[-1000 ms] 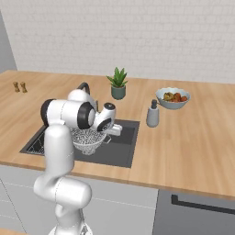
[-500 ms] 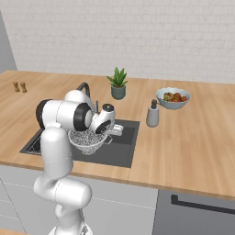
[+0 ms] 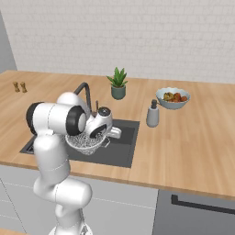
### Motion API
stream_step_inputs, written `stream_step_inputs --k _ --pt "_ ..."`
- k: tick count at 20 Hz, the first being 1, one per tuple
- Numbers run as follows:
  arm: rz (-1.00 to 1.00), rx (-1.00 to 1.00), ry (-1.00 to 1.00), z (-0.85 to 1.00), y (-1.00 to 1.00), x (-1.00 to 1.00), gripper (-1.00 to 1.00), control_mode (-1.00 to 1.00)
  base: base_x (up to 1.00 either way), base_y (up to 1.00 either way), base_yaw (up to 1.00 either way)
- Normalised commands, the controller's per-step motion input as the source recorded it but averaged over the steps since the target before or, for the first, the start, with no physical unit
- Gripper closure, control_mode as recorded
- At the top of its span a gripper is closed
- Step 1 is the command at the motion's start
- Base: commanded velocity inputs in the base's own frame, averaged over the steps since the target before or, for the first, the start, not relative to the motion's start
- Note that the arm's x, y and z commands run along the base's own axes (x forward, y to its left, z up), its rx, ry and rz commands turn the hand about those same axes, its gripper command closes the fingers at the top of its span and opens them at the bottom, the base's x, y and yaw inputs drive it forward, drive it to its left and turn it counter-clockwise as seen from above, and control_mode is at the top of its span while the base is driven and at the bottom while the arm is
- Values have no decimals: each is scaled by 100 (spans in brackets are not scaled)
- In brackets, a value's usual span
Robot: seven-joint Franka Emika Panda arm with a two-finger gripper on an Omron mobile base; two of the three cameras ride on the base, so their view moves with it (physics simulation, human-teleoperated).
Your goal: Put the colander in the sink, put the apple in the colander, and turn on the sink faucet and pour water over the colander.
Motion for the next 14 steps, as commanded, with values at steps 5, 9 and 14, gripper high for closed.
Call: stream_step_inputs --k 5,9,14 --pt "7 0 0 -1 -39 -22 100 -100 0 0 0" --pt "9 0 0 -11 -32 -8 100 -100 0 0 0" --pt "9 0 3 -27 -13 0 100 -100 0 0 0"
